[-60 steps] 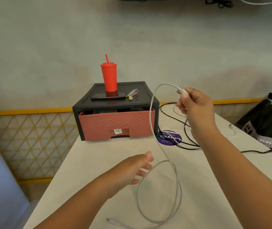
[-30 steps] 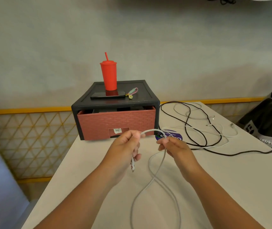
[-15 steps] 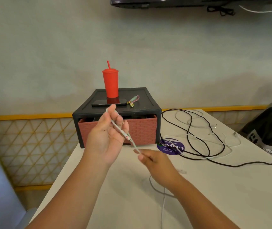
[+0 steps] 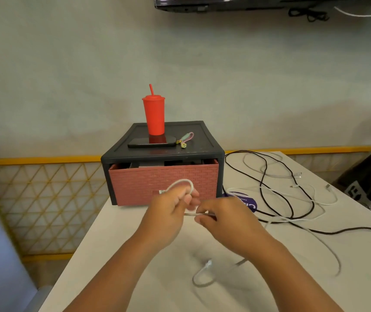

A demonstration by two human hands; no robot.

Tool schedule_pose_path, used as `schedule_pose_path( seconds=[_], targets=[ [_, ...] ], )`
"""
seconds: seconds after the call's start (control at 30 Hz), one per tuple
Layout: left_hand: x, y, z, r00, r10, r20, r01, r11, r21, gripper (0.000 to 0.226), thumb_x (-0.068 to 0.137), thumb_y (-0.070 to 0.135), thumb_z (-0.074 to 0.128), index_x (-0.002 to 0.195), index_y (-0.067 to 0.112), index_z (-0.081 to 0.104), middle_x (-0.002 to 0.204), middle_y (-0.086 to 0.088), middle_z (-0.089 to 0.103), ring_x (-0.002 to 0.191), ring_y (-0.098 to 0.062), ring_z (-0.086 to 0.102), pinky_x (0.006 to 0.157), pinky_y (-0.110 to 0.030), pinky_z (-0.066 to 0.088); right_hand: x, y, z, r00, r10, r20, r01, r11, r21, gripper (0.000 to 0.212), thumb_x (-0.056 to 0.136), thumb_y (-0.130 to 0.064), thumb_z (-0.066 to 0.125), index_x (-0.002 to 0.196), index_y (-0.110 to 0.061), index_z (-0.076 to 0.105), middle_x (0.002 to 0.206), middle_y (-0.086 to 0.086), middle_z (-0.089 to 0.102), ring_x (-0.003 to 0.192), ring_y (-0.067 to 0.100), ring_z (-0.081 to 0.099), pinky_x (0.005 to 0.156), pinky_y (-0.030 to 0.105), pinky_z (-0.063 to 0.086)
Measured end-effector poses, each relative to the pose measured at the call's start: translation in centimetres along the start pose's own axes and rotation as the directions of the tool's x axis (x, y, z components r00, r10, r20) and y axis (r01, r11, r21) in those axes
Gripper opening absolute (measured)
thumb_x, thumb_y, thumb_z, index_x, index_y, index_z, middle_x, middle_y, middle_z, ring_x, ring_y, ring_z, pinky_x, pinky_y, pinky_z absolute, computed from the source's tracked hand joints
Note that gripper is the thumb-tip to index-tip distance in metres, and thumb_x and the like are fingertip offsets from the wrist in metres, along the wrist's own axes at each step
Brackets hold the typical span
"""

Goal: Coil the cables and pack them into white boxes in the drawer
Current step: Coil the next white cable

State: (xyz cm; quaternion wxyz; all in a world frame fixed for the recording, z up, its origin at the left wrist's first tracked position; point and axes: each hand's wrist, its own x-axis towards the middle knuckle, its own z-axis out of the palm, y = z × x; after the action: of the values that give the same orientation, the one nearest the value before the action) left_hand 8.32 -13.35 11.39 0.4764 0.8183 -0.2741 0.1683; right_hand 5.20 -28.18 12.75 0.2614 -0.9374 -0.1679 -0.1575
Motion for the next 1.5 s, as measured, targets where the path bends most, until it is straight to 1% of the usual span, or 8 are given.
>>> schedule_pose_path(
  seconds=[0.3,0.4,0.53,0.67,1.0,1.2,1.3,1.5],
  targets=[
    [0.0,1.2,-0.2,0.932,-0.236,0.274,0.295,0.935,-0.197,0.031,0.092,0.034,0.053,0.073,0.013,0.067,0.047,0.013,0.044,0.050,-0.002,0.043,0.065,-0.023,0.045,1.6,1.4,-2.5,0.998,-0.057,0.009,0.056,0.994,0.097,0.020,0.078,-0.037,0.069,0.071,-0.018,0.068,0.069,-0.006,0.062,0.067,0.010,0.055,0.063,0.029,0.047],
    [0.1,1.7,-0.9,0.905,-0.334,0.265,0.426,0.675,-0.602,0.030,0.084,0.027,0.053,0.060,0.014,0.065,0.039,0.009,0.026,0.037,-0.006,0.026,0.052,-0.024,0.042,2.2,2.5,-1.8,0.990,-0.086,-0.110,0.108,0.970,0.219,0.049,0.075,-0.056,0.052,0.068,-0.010,0.064,0.054,-0.008,0.053,0.055,0.010,0.047,0.052,0.024,0.037],
    [0.6,0.9,-1.8,0.912,-0.349,0.214,0.278,0.143,-0.950,0.029,0.073,0.034,0.058,0.057,0.010,0.064,0.034,0.008,0.025,0.028,-0.003,0.024,0.040,-0.018,0.039,3.2,4.2,0.6,0.977,0.055,-0.205,0.027,0.925,0.378,0.061,0.077,-0.061,0.041,0.077,-0.003,0.061,0.051,-0.008,0.043,0.053,0.005,0.038,0.053,0.025,0.034],
    [1.3,-0.1,-2.0,0.950,-0.286,0.127,0.128,-0.014,-0.992,0.022,0.071,0.026,0.066,0.078,0.006,0.071,0.042,0.007,0.034,0.032,-0.003,0.032,0.050,-0.020,0.048,4.1,4.1,3.2,0.972,0.140,-0.188,-0.035,0.879,0.475,0.052,0.080,-0.057,0.040,0.080,-0.012,0.065,0.054,-0.010,0.049,0.053,0.001,0.041,0.052,0.019,0.035],
    [3.4,-2.1,-0.6,0.904,-0.409,-0.129,-0.056,0.186,-0.981,0.034,0.081,0.019,0.046,0.109,0.005,0.060,0.070,0.001,0.068,0.064,-0.007,0.066,0.081,-0.024,0.053,6.1,3.4,5.4,0.972,0.010,0.234,-0.110,0.903,0.415,0.043,0.095,-0.034,0.047,0.088,0.008,0.056,0.055,-0.006,0.032,0.052,0.006,0.029,0.055,0.025,0.025],
    [3.9,-2.4,1.0,0.905,-0.366,-0.217,-0.067,0.381,-0.922,0.033,0.095,0.004,0.033,0.125,0.006,0.047,0.092,-0.002,0.074,0.093,-0.013,0.069,0.074,-0.018,0.055,5.9,2.8,4.5,0.913,0.021,0.408,-0.172,0.926,0.336,0.030,0.096,-0.031,0.047,0.123,-0.025,0.059,0.077,-0.031,0.060,0.070,-0.018,0.052,0.064,0.004,0.034],
    [3.9,-3.1,1.7,0.914,-0.278,-0.296,-0.008,0.717,-0.697,0.038,0.098,0.006,0.033,0.132,0.022,0.042,0.098,0.012,0.073,0.102,-0.007,0.065,0.082,-0.026,0.052,5.7,3.0,4.0,0.893,0.015,0.450,-0.159,0.946,0.284,0.032,0.093,-0.031,0.052,0.125,-0.029,0.056,0.110,-0.014,0.060,0.098,-0.001,0.055,0.079,0.012,0.040],
    [4.0,-4.8,2.4,0.995,0.036,-0.090,-0.038,0.999,-0.019,0.031,0.098,0.023,0.033,0.115,0.049,0.039,0.101,0.020,0.062,0.089,0.002,0.062,0.079,-0.017,0.050,5.6,3.1,2.7,0.849,-0.070,0.524,-0.181,0.892,0.414,0.006,0.091,-0.016,0.055,0.093,-0.019,0.059,0.059,-0.009,0.045,0.039,-0.002,0.041,0.044,0.014,0.036]
  ],
)
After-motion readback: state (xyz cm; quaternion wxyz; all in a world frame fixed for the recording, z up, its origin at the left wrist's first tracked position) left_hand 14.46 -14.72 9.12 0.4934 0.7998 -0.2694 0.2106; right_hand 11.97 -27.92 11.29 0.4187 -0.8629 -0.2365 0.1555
